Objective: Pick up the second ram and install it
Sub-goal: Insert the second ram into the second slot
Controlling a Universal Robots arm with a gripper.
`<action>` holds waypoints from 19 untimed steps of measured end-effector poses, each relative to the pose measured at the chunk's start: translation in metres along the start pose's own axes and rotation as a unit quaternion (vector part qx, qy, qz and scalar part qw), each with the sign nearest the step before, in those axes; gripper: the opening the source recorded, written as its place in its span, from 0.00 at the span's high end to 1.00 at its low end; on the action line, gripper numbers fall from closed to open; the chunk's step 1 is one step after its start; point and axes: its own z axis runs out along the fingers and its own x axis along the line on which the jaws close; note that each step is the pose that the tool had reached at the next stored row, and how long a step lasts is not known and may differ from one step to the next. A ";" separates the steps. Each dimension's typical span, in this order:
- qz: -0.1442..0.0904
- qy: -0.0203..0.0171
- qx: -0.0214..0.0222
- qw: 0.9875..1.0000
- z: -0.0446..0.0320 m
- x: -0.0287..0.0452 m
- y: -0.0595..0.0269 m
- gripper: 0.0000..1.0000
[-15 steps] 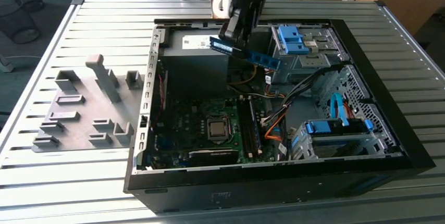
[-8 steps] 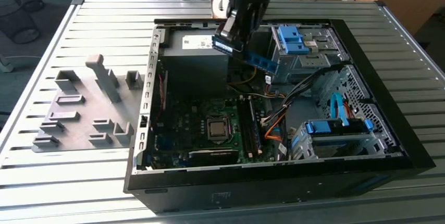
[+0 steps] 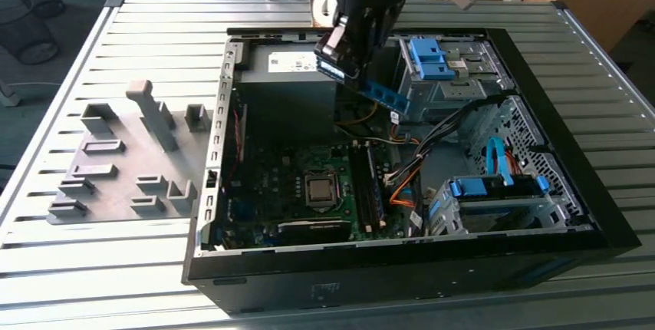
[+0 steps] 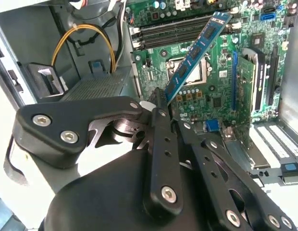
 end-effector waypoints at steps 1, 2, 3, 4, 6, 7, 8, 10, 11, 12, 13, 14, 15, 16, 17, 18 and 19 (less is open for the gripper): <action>0.005 0.000 0.000 1.000 0.0002 0.0000 0.0000 0.86; 0.012 0.000 0.001 1.000 0.0004 0.0000 -0.0001 0.86; 0.022 0.000 0.001 1.000 0.0007 0.0000 -0.0001 0.86; 0.030 0.000 0.001 1.000 0.0011 0.0001 -0.0001 0.86; 0.048 -0.001 0.002 0.999 0.0017 0.0001 -0.0001 0.86; 0.057 -0.001 0.002 0.998 0.0020 0.0001 -0.0001 0.86; 0.066 -0.001 0.003 0.998 0.0024 0.0001 -0.0001 0.86; 0.085 -0.001 0.004 0.996 0.0030 0.0002 -0.0001 0.86; 0.094 -0.002 0.004 0.996 0.0034 0.0002 -0.0001 0.86; 0.103 -0.002 0.004 0.995 0.0037 0.0002 -0.0001 0.86; 0.112 -0.002 0.005 0.994 0.0041 0.0002 -0.0001 0.86; 0.121 -0.002 0.005 0.993 0.0044 0.0002 -0.0001 0.86; 0.130 -0.002 0.006 0.992 0.0049 0.0002 -0.0001 0.86; 0.139 -0.002 0.006 0.990 0.0052 0.0002 -0.0002 0.86; 0.148 -0.002 0.006 0.989 0.0056 0.0003 -0.0002 0.86; 0.157 -0.003 0.007 0.988 0.0060 0.0003 -0.0002 0.86; 0.166 -0.003 0.007 0.986 0.0064 0.0003 -0.0002 0.86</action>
